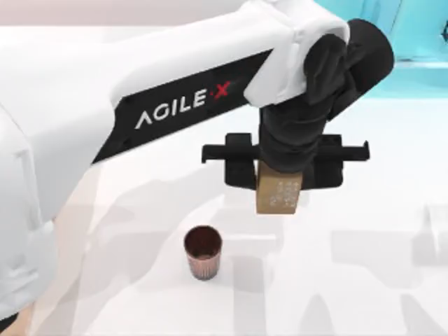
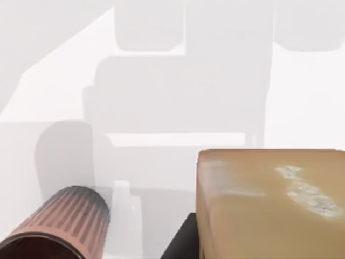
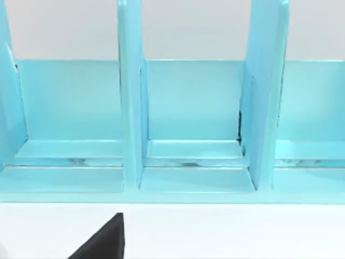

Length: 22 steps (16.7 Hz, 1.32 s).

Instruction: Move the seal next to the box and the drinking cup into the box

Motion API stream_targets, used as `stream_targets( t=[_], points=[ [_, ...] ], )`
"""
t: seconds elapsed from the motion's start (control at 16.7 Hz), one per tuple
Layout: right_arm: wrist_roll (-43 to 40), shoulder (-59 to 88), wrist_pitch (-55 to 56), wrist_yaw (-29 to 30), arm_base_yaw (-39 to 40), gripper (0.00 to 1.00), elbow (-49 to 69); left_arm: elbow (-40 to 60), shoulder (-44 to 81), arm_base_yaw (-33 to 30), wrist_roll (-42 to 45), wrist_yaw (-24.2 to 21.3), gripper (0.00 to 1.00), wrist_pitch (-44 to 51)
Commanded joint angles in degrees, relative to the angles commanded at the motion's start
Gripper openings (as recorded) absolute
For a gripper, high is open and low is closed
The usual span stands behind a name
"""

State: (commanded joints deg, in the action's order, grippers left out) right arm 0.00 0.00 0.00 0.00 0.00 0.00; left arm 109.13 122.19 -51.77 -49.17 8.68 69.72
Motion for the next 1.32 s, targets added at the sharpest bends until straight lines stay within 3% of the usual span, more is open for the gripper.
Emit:
stream_targets(
  t=[0.3, 0.9, 1.32],
  points=[
    [0.0, 0.0, 0.0, 0.0, 0.0, 1.0, 0.0, -1.9, -1.1, 3.4, 3.8, -0.6, 0.0, -0.3],
    [0.0, 0.0, 0.0, 0.0, 0.0, 1.0, 0.0, -16.1, -14.0, 30.7, 30.7, -4.8, 0.0, -5.1],
    [0.0, 0.0, 0.0, 0.0, 0.0, 1.0, 0.0, -17.3, -14.9, 32.1, 32.3, -5.1, 0.0, -5.7]
  ],
)
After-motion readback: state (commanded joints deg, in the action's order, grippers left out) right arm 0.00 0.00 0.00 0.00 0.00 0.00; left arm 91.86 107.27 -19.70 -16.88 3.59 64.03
